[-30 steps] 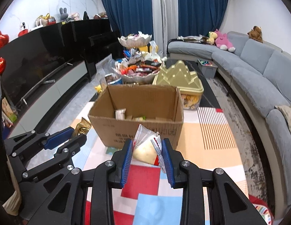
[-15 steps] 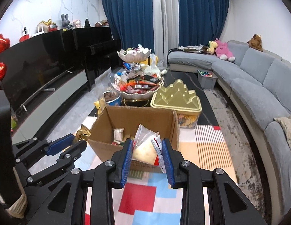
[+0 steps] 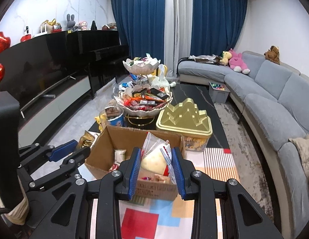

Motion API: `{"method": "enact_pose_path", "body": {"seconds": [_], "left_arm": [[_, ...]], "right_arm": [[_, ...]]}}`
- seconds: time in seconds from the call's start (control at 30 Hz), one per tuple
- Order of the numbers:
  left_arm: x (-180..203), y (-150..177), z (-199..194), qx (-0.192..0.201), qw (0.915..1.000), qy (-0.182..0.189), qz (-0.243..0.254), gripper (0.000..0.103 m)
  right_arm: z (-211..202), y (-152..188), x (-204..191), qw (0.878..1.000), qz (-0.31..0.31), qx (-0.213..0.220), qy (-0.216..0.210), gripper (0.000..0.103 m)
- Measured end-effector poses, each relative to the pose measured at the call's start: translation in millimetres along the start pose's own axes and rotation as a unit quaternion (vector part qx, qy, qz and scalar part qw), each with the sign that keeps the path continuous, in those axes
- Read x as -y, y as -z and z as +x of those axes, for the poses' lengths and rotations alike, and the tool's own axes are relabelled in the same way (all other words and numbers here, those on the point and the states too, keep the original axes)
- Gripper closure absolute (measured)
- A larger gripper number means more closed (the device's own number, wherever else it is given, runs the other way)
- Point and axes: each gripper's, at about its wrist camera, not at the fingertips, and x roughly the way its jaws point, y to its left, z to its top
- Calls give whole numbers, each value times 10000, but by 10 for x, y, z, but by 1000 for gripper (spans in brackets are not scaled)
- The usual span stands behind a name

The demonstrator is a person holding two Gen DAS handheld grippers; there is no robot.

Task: Organize snacks
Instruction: 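Carry gold candy with left tool while right tool carries cheese packet over box, then open left tool dropping gold candy while right tool releases cheese packet into box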

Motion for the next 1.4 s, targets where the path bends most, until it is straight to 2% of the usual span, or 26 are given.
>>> {"method": "enact_pose_path", "body": {"seconds": [0.37, 0.73, 1.1, 1.2, 1.23, 1.27, 1.33, 1.4], "left_arm": [[-84, -145, 324, -112, 9999, -9, -108, 82], [-82, -127, 815, -389, 9991, 43, -173, 82], [-123, -90, 1132, -623, 9976, 121, -261, 81], [-150, -83, 1143, -645, 9973, 130, -334, 61], [-157, -81, 1128, -627, 9974, 111, -348, 54], [-165, -82, 1113, -606, 9974, 105, -369, 46], [-182, -78, 1095, -613, 9972, 86, -419, 37], [-203, -73, 1069, -605, 9971, 66, -456, 34]], "right_arm": [[342, -142, 75, 10000, 12, -51, 43, 69], [850, -66, 170, 9992, 83, -380, 65, 69], [1134, 19, 177, 9982, 71, -588, 33, 69], [1128, 5, 176, 9985, 46, -545, 24, 69], [1123, 1, 173, 9985, 39, -546, 28, 65], [1118, -3, 171, 9985, 41, -549, 38, 61], [1088, -11, 179, 9987, 77, -502, 59, 40], [1041, -17, 189, 9989, 108, -439, 94, 34]]}}
